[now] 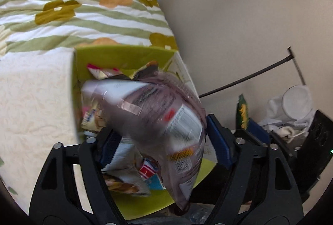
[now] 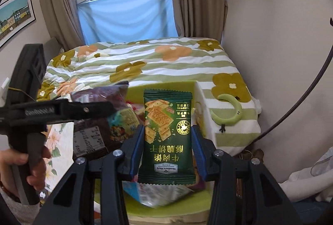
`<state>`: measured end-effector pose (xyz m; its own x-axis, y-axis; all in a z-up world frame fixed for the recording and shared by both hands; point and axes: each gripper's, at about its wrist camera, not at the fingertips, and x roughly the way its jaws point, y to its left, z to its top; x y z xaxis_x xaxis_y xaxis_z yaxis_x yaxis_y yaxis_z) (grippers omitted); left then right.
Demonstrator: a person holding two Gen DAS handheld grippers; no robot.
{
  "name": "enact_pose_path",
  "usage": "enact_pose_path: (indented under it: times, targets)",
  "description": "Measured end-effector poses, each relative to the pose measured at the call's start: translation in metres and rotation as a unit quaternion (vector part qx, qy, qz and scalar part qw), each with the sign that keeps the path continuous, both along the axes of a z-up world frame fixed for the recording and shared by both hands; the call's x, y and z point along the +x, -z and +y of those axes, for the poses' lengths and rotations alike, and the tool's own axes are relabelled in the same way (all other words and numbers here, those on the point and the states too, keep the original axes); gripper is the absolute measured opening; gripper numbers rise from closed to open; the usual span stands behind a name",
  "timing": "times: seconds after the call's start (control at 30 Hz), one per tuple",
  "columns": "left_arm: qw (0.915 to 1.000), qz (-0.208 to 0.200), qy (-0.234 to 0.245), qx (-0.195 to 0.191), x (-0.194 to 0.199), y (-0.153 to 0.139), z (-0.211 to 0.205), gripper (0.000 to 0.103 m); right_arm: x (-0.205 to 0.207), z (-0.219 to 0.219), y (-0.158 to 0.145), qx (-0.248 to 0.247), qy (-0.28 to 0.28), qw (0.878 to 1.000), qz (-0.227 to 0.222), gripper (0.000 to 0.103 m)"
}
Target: Organize snacks
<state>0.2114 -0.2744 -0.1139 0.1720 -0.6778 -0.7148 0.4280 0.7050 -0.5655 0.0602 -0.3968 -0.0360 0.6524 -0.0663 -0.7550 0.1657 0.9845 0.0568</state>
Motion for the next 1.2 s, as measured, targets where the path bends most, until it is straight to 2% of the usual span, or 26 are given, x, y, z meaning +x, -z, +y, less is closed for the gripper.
enact_pose_path:
  times: [0.07,0.1,0.2,0.33,0.47,0.53,0.63,0.67,0.73,0.77,0.8,0.87,1.0,1.1,1.2]
  targets:
    - [0.9983,-0.021,-0.022,0.049,-0.009,0.003,-0.006,0.101,-0.003,-0.010,0.003,0.005,-0.007,1.000,0.004,0.041]
    - [0.9965,-0.032,-0.035,0.069,-0.012,0.003,-0.005,0.102,-0.003,-0.013,0.004,0.008,-0.011,1.000,0.005,0.041]
    - [0.9903,-0.048,-0.070,0.110,-0.017,-0.001,0.008,0.102,-0.002,-0.018,0.007,0.017,-0.026,0.999,0.007,0.041]
    - [0.9839,-0.067,-0.099,0.133,-0.026,-0.011,0.032,0.102,0.003,-0.022,0.011,0.031,-0.044,0.999,0.006,0.041]
    - [0.9734,-0.101,-0.096,0.182,-0.036,-0.023,0.050,0.102,0.013,-0.025,0.014,0.039,-0.051,0.998,0.006,0.041]
    - [0.9706,-0.098,-0.090,0.201,-0.037,-0.020,0.054,0.102,0.021,-0.026,0.017,0.042,-0.052,0.998,0.015,0.041]
    - [0.9680,-0.094,-0.106,0.207,-0.039,-0.018,0.067,0.102,0.032,-0.028,0.028,0.044,-0.050,0.997,0.033,0.043]
    - [0.9672,-0.094,-0.112,0.207,-0.041,-0.017,0.072,0.102,0.035,-0.028,0.032,0.044,-0.049,0.997,0.039,0.048]
    - [0.9662,-0.096,-0.119,0.207,-0.045,-0.018,0.079,0.102,0.036,-0.030,0.039,0.043,-0.042,0.997,0.045,0.070]
    - [0.9652,-0.098,-0.122,0.210,-0.047,-0.018,0.082,0.102,0.036,-0.030,0.041,0.044,-0.040,0.997,0.047,0.090]
    - [0.9637,-0.101,-0.124,0.214,-0.051,-0.018,0.086,0.102,0.034,-0.029,0.042,0.047,-0.038,0.997,0.046,0.100]
    - [0.9610,-0.100,-0.129,0.223,-0.057,-0.015,0.093,0.102,0.029,-0.029,0.045,0.056,-0.032,0.997,0.048,0.101]
    - [0.9634,-0.090,-0.136,0.213,-0.068,-0.008,0.110,0.102,0.019,-0.021,0.044,0.058,-0.023,0.997,0.053,0.101]
    - [0.9611,-0.107,-0.140,0.213,-0.077,-0.014,0.121,0.102,0.009,-0.007,0.033,0.044,-0.025,0.998,0.047,0.101]
    - [0.9540,-0.136,-0.142,0.227,-0.088,-0.031,0.132,0.102,-0.003,0.010,0.016,0.031,-0.023,0.999,0.029,0.101]
